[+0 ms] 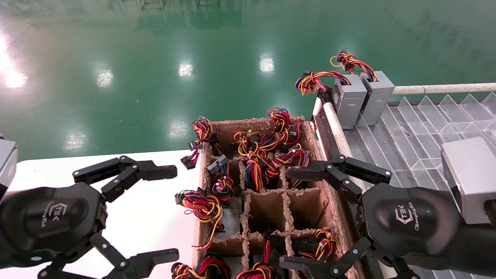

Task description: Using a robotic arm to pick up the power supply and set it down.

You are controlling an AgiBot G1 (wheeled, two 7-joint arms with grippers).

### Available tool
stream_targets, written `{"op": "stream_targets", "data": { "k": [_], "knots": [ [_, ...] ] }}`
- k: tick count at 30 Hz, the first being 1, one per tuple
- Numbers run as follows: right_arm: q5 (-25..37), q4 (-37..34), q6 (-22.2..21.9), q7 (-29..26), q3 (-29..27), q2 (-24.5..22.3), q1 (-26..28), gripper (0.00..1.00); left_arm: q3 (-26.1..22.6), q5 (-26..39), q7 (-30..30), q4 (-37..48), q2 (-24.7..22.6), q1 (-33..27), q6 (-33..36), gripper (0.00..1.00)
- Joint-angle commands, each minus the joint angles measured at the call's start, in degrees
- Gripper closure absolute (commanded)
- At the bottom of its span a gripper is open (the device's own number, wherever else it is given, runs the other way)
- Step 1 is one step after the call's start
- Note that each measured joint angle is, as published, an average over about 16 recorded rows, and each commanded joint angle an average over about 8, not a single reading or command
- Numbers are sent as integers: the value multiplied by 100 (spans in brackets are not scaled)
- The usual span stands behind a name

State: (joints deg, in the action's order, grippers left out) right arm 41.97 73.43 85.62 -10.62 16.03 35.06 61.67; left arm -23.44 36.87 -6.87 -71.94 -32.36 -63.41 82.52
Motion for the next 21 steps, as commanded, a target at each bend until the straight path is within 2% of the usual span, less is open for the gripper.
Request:
{"op": "stream_targets", "data": {
  "k": [1,13,14,15,21],
  "knots": [
    [0,0,0,0,0,0,0,0,0,0,0,0,0,0,0,0],
    [0,0,0,0,0,0,0,0,0,0,0,0,0,0,0,0],
    [0,0,0,0,0,0,0,0,0,0,0,0,0,0,0,2],
    [0,0,0,0,0,0,0,0,0,0,0,0,0,0,0,12],
    [0,0,0,0,0,0,0,0,0,0,0,0,0,0,0,87]
  ]
}}
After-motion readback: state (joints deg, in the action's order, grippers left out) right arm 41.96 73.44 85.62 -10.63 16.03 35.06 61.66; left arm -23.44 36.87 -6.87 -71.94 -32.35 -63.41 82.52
